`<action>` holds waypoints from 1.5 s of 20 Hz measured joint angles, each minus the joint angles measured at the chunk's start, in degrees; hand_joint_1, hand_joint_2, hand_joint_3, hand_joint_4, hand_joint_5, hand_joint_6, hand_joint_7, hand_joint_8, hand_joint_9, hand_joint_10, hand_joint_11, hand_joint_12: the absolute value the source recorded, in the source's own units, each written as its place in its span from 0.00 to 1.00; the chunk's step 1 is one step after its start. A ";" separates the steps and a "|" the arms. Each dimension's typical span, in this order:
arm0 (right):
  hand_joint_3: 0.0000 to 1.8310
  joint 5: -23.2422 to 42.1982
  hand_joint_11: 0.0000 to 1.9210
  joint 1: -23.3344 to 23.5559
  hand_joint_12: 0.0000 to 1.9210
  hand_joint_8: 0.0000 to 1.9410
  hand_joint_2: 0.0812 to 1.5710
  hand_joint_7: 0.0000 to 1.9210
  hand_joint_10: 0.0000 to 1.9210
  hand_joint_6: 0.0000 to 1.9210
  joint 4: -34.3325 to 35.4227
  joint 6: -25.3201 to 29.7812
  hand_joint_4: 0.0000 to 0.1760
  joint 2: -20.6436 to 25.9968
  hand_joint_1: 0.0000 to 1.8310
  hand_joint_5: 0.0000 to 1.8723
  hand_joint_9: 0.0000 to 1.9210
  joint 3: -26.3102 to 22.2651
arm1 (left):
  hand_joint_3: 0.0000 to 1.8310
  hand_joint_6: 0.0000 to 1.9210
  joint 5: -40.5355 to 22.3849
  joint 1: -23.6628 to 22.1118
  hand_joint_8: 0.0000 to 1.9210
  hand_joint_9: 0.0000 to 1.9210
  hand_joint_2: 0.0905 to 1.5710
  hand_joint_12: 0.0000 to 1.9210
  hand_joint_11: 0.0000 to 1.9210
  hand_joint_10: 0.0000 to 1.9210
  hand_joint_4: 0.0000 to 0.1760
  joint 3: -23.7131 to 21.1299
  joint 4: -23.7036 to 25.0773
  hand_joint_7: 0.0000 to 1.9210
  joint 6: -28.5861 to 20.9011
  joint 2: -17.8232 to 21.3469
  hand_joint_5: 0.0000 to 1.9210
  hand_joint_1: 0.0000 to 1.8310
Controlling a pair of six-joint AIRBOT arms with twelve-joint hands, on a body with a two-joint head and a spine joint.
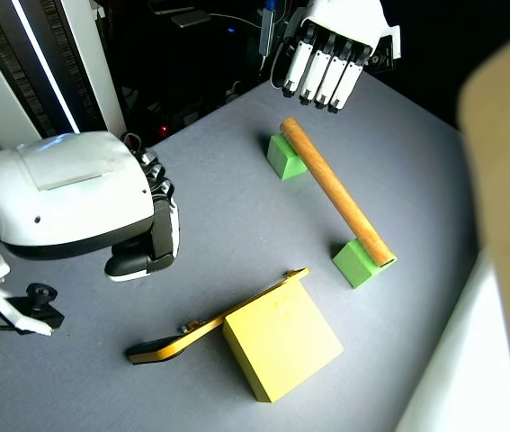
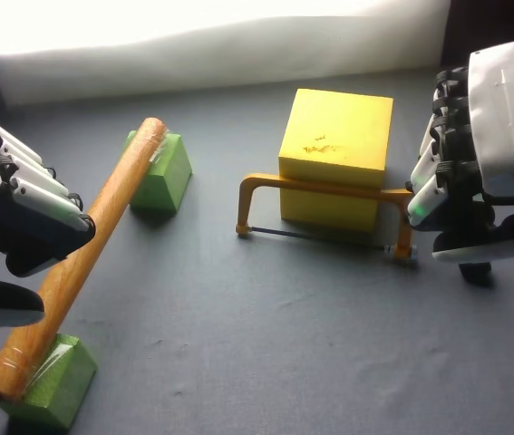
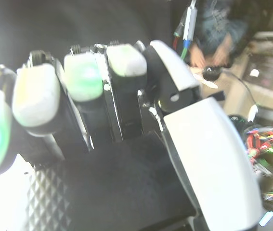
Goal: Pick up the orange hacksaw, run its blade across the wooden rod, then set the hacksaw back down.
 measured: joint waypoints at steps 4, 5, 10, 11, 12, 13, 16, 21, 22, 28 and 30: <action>0.00 1.42 0.00 0.63 0.24 0.00 0.70 0.06 0.00 0.00 -0.57 2.84 0.00 -1.38 0.00 0.02 0.08 1.97 | 0.01 0.00 -0.28 0.24 0.00 0.01 0.76 0.00 0.00 0.00 0.00 0.17 -0.11 0.01 0.04 0.00 0.04 0.00; 0.00 1.84 0.00 0.85 0.24 0.00 0.71 0.06 0.00 0.00 -0.52 2.95 0.00 -1.60 0.00 0.02 0.08 2.01 | 0.00 0.00 -0.39 0.24 0.00 0.01 0.76 0.00 0.00 0.00 0.00 0.17 -0.24 0.01 0.11 0.00 0.04 0.00; 0.00 2.23 0.00 1.42 0.22 0.00 0.72 0.05 0.00 0.00 -0.55 5.75 0.00 -1.95 0.01 0.01 0.06 2.03 | 0.00 0.00 -0.46 0.79 0.00 0.00 0.76 0.00 0.00 0.00 0.00 0.04 0.02 0.00 0.09 0.44 0.03 0.00; 0.00 2.12 0.00 1.42 0.23 0.00 0.71 0.06 0.00 0.00 -0.46 6.69 0.00 -1.88 0.02 0.02 0.07 2.03 | 0.00 0.00 -0.81 1.03 0.00 0.00 0.76 0.00 0.01 0.00 0.00 0.00 -0.04 0.00 0.09 0.52 0.03 0.00; 0.00 1.79 0.00 1.44 0.25 0.00 0.70 0.06 0.00 0.00 -0.44 7.65 0.00 -1.73 0.04 0.03 0.08 2.03 | 0.00 0.00 -0.76 1.20 0.00 0.00 0.76 0.01 0.01 0.00 0.00 -0.22 -0.04 0.00 0.09 0.55 0.03 0.00; 0.00 0.90 0.00 1.46 0.27 0.00 0.69 0.07 0.00 0.00 -0.44 10.03 0.00 -1.31 0.05 0.03 0.08 2.03 | 0.00 0.01 -0.90 1.25 0.00 0.01 0.76 0.01 0.02 0.00 0.00 -0.48 0.20 0.01 0.09 0.66 0.04 0.00; 0.00 -3.17 0.00 1.46 0.25 0.00 0.69 0.05 0.00 0.00 1.86 17.51 0.00 0.26 0.10 0.01 0.07 2.01 | 0.00 0.00 -1.29 1.25 0.00 0.00 0.76 0.00 0.00 0.00 0.00 -0.72 0.31 0.00 0.09 1.51 0.04 0.00; 0.01 -11.85 0.00 -0.24 0.24 0.00 0.72 0.04 0.00 0.00 5.55 39.32 0.00 4.76 0.12 0.00 0.06 2.03 | 0.00 0.00 -1.70 1.55 0.00 0.01 0.77 0.00 0.00 0.00 0.00 -0.83 -0.04 0.01 0.09 1.84 0.04 0.00; 0.01 -12.68 0.00 -1.53 0.24 0.00 0.73 0.03 0.00 0.00 5.40 43.08 0.00 5.20 0.16 0.01 0.06 2.03 | 0.00 0.00 -1.64 1.55 0.00 0.02 0.77 0.01 0.01 0.01 0.00 -0.83 0.17 0.01 0.09 1.84 0.04 0.00; 0.00 -16.20 0.00 -6.69 0.28 0.00 0.73 0.06 0.00 0.00 5.40 58.90 0.00 5.73 0.36 0.04 0.08 2.29 | 0.00 0.01 -0.76 1.73 0.01 0.02 0.77 0.00 0.01 0.01 0.00 -0.72 -0.66 0.03 -0.04 2.32 0.05 0.00; 0.00 -15.69 0.00 -7.52 0.30 0.00 0.73 0.06 0.00 0.00 5.33 60.52 0.00 5.53 0.40 0.04 0.08 3.87 | 0.00 0.01 -0.59 1.77 0.01 0.03 0.77 0.01 0.02 0.01 0.00 -0.20 0.42 0.03 -0.37 2.60 0.06 0.00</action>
